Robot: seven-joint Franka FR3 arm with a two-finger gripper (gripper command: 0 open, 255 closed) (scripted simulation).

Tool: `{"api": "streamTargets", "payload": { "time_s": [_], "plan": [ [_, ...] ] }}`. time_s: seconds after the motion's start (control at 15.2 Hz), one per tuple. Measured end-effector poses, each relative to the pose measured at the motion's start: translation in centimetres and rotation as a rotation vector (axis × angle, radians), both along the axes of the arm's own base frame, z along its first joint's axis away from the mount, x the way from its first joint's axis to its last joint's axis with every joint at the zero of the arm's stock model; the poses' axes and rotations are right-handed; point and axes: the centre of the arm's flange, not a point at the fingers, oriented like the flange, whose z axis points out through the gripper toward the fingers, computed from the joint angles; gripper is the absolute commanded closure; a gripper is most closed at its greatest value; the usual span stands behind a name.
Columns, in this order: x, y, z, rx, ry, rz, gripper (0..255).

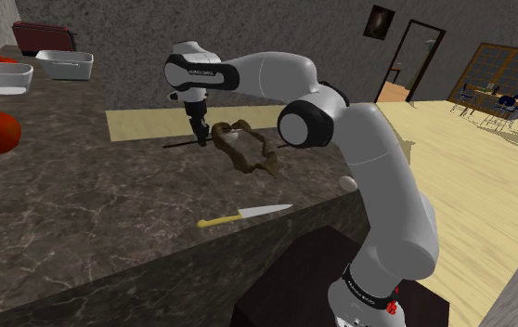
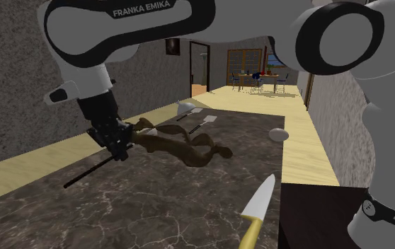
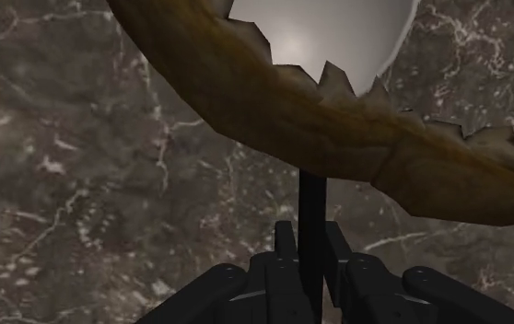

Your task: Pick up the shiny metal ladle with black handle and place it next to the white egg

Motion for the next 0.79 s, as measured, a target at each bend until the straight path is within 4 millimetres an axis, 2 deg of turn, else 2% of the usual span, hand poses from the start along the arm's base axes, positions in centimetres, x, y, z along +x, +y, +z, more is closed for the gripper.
{"api": "streamTargets", "payload": {
  "time_s": [0.79],
  "plan": [
    [0.1,0.0,6.3,0.000,0.000,0.000,255]
  ]
}}
